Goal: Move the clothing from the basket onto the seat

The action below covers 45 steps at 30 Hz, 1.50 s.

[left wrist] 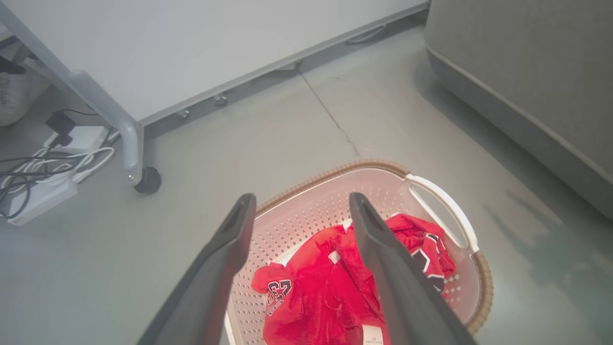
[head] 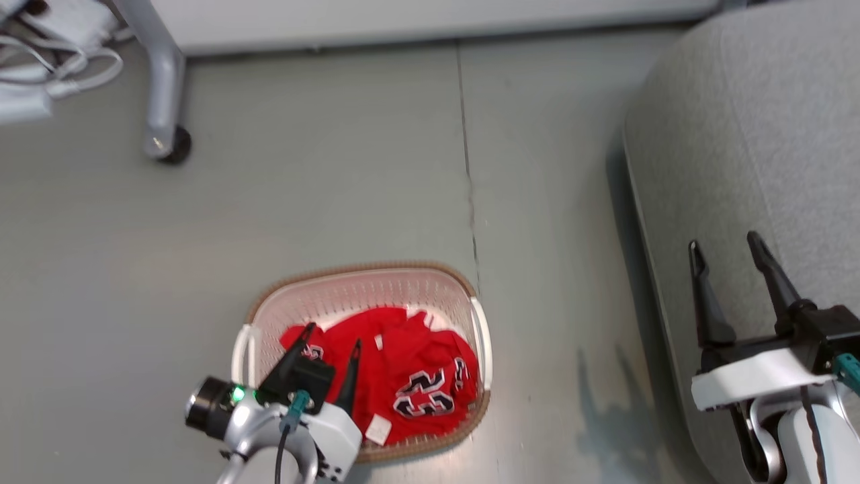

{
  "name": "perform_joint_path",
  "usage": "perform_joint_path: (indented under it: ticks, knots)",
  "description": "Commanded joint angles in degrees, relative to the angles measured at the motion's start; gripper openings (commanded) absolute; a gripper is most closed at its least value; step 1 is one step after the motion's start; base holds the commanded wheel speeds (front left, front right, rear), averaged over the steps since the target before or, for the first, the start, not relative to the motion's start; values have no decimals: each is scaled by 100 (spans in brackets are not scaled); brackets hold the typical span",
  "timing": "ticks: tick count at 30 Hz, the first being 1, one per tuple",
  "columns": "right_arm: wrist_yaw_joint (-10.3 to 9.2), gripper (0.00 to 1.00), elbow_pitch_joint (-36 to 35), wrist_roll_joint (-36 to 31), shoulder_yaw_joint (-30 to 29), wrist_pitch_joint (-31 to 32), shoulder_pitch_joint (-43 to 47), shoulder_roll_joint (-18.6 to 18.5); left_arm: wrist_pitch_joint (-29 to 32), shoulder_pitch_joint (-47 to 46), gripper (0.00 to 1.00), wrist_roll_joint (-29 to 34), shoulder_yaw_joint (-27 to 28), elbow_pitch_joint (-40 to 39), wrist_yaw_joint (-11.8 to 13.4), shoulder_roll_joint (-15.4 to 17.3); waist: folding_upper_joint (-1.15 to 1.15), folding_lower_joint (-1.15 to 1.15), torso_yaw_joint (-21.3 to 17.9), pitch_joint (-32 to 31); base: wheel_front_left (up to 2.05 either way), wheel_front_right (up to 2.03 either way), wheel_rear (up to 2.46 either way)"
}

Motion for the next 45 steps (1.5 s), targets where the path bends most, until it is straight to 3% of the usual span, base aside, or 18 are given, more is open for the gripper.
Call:
perform_joint_path:
  ticks: [1,11,19,30,35,45]
  knots:
    - [6,100,-38,-14,-25,-29,-138,7,-4,-304,100,102,-39,225,-52,107,0,0,-253,753,0,0,0]
    - [4,100,-199,55,-80,-26,-555,174,-4,-1762,100,476,-357,1993,-294,367,0,0,-661,2052,0,0,0]
    - [4,100,-240,168,-74,-26,-788,307,95,-2617,100,775,-737,3168,-608,560,0,0,-939,2679,0,0,0]
    - [4,100,-227,306,23,-26,-1052,415,1008,-3212,100,1126,-1221,3501,-960,924,0,0,-1230,3312,0,0,0]
    - [9,100,-190,944,-13,-17,-1119,406,1633,-3381,100,1282,-1424,3523,-1010,1035,0,0,-1330,3486,0,0,0]
    - [19,100,-217,1015,164,-5,-1232,414,2423,-3640,100,1415,-1666,3530,-997,1211,0,0,-1493,3741,0,0,0]
